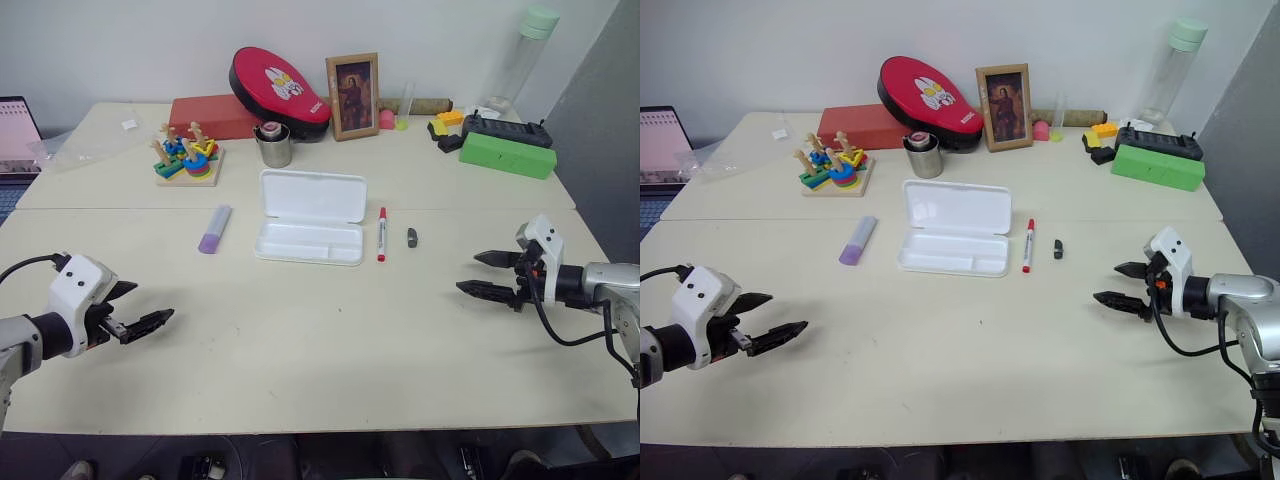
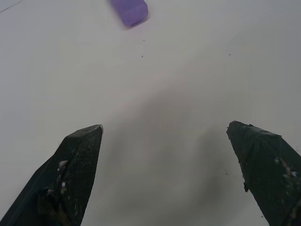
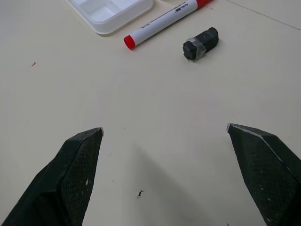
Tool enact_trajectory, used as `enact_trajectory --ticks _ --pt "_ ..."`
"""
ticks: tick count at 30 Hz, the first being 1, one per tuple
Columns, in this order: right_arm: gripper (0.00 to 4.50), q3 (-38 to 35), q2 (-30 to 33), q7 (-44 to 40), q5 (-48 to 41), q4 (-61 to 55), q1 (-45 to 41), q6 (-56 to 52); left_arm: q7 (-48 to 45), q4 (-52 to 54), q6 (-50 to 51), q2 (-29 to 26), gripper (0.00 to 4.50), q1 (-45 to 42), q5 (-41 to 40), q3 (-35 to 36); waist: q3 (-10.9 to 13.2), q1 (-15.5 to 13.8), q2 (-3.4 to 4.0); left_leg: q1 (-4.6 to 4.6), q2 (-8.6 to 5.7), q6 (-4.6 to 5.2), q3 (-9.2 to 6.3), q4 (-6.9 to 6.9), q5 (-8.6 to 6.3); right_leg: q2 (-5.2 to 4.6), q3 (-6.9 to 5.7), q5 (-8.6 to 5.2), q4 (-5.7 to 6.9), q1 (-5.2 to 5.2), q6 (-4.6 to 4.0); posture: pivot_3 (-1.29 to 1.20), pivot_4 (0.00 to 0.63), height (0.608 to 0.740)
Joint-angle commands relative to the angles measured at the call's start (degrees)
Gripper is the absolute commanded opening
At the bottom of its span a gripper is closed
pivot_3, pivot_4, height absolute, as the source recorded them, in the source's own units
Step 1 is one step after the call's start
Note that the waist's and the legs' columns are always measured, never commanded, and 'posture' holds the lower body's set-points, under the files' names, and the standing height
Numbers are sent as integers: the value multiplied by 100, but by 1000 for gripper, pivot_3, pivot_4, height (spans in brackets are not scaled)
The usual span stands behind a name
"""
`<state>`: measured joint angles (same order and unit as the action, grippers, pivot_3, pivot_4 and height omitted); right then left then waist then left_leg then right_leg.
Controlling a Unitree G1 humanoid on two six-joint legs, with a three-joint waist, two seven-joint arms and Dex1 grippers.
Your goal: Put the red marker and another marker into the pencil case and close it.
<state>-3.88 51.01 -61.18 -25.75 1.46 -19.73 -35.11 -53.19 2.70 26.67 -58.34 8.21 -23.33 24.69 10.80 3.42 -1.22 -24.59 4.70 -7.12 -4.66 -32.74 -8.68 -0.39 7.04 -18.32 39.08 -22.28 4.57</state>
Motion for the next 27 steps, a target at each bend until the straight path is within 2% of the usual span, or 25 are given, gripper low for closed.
enact_trajectory --ticks 1,27 --pt "4436 -64 107 -65 52 -85 -176 59 -122 228 122 -105 4500 2 -64 232 0 0 0 0 0 0 0 0 0 0 0 0 0 0 0 0 150 740" --pt "4436 23 15 -188 -33 -261 -235 -126 -18 447 358 112 4500 50 -16 205 0 -4 0 0 0 4 1 -5 -2 0 0 7 1 2 -2 0 150 740"
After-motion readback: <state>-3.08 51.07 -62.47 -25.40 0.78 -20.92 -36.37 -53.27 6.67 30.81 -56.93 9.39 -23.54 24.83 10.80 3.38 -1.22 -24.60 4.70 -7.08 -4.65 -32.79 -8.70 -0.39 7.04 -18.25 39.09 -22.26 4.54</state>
